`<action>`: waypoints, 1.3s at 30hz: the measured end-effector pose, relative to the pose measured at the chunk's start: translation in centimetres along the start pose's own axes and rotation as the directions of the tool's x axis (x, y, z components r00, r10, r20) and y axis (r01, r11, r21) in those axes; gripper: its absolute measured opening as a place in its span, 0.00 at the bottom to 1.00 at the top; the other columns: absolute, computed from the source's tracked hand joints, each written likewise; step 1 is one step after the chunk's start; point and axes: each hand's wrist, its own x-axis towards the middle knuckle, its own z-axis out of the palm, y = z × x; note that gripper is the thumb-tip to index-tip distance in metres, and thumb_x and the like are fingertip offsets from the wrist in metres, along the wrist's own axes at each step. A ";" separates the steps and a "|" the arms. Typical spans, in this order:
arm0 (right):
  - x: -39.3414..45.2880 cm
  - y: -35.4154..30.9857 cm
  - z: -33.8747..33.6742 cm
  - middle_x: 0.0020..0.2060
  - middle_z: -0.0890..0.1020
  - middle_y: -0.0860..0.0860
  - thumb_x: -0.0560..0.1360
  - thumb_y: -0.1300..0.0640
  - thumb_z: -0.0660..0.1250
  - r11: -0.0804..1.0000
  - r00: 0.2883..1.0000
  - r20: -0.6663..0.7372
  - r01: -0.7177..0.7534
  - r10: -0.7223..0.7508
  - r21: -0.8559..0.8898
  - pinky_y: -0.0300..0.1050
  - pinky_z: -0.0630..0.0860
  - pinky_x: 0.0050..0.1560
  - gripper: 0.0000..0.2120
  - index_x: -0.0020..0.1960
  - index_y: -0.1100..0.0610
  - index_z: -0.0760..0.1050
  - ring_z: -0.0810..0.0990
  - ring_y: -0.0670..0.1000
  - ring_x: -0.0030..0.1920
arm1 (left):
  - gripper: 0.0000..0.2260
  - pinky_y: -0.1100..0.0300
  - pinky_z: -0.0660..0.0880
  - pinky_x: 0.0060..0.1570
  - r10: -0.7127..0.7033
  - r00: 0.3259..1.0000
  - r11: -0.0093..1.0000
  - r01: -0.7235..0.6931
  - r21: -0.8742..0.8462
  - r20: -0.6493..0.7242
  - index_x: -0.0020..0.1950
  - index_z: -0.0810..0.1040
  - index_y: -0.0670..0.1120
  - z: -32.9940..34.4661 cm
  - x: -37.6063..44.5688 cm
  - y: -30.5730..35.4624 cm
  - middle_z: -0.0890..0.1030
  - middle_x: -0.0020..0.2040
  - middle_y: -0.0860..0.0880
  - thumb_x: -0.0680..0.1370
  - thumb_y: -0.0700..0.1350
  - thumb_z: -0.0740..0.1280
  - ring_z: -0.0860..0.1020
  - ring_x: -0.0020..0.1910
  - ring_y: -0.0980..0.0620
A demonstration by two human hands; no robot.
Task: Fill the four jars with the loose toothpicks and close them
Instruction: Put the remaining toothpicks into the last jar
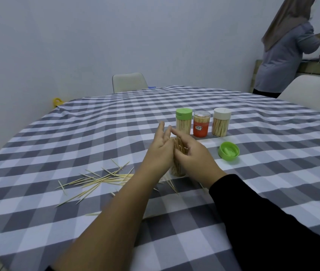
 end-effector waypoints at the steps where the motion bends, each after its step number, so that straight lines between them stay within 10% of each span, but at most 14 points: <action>1: 0.0 0.1 0.1 0.64 0.75 0.43 0.78 0.57 0.62 1.000 1.000 -0.020 0.006 -0.006 -0.006 0.33 0.69 0.59 0.23 0.71 0.46 0.66 0.71 0.38 0.59 | 0.23 0.61 0.61 0.65 0.001 1.000 1.000 -0.001 -0.011 0.004 0.77 0.52 0.57 0.0 -0.3 0.1 0.62 0.75 0.54 0.84 0.44 0.51 0.59 0.75 0.52; 7: 0.3 0.7 0.4 0.59 0.77 0.42 0.78 0.59 0.63 0.987 0.984 -0.176 0.005 0.024 0.164 0.49 0.73 0.64 0.21 0.65 0.38 0.70 0.76 0.42 0.58 | 0.19 0.66 0.67 0.60 -0.046 0.993 0.994 0.055 -0.090 0.106 0.71 0.63 0.54 -1.4 0.9 -1.5 0.69 0.66 0.55 0.81 0.56 0.55 0.68 0.61 0.59; 13: 0.5 0.7 0.1 0.62 0.77 0.46 0.80 0.55 0.61 0.992 0.986 -0.162 -0.028 0.047 0.121 0.44 0.69 0.66 0.15 0.66 0.48 0.74 0.74 0.43 0.62 | 0.38 0.57 0.70 0.64 -0.075 0.977 0.918 -0.012 0.397 0.202 0.77 0.52 0.58 -1.8 0.5 -2.0 0.64 0.74 0.55 0.70 0.47 0.64 0.69 0.68 0.54; 19: 0.4 0.7 0.3 0.57 0.80 0.49 0.81 0.49 0.57 0.982 0.986 -0.152 -0.040 0.068 0.182 0.51 0.72 0.64 0.14 0.59 0.52 0.78 0.77 0.47 0.59 | 0.37 0.75 0.70 0.39 0.028 0.972 0.866 -0.139 0.480 0.232 0.74 0.53 0.63 -1.3 -0.1 -1.6 0.72 0.50 0.62 0.73 0.43 0.68 0.74 0.46 0.65; 23: 0.3 1.1 0.0 0.61 0.77 0.46 0.78 0.50 0.63 0.985 0.988 -0.148 -0.017 0.043 0.172 0.45 0.73 0.63 0.19 0.69 0.45 0.69 0.75 0.43 0.61 | 0.31 0.74 0.72 0.37 0.075 0.975 0.870 -0.167 0.464 0.210 0.70 0.61 0.64 -1.3 -0.1 -1.7 0.74 0.53 0.63 0.73 0.42 0.68 0.77 0.49 0.61; 29: 0.5 1.6 0.3 0.47 0.83 0.48 0.76 0.55 0.66 0.982 0.975 -0.221 0.012 0.031 0.188 0.56 0.78 0.55 0.07 0.51 0.47 0.80 0.81 0.49 0.51 | 0.30 0.70 0.71 0.52 0.122 0.978 0.886 -0.185 0.425 0.171 0.72 0.65 0.59 -1.7 0.3 -2.4 0.71 0.68 0.58 0.72 0.45 0.71 0.70 0.66 0.57; 35: 0.5 1.4 -0.1 0.51 0.82 0.46 0.78 0.57 0.62 0.979 0.971 -0.238 0.023 0.026 0.201 0.50 0.79 0.55 0.19 0.61 0.34 0.73 0.81 0.46 0.51 | 0.36 0.80 0.65 0.44 0.096 0.982 0.882 -0.161 0.443 0.164 0.76 0.58 0.55 -1.7 0.5 -2.6 0.72 0.69 0.55 0.73 0.49 0.72 0.70 0.56 0.66; 39: 0.4 1.3 -0.1 0.55 0.82 0.45 0.77 0.57 0.64 0.982 0.970 -0.242 0.010 0.036 0.186 0.50 0.76 0.60 0.13 0.60 0.49 0.79 0.79 0.44 0.57 | 0.33 0.78 0.68 0.42 0.112 0.982 0.879 -0.169 0.445 0.151 0.74 0.60 0.60 -1.6 0.3 -2.6 0.75 0.64 0.56 0.73 0.48 0.71 0.73 0.52 0.66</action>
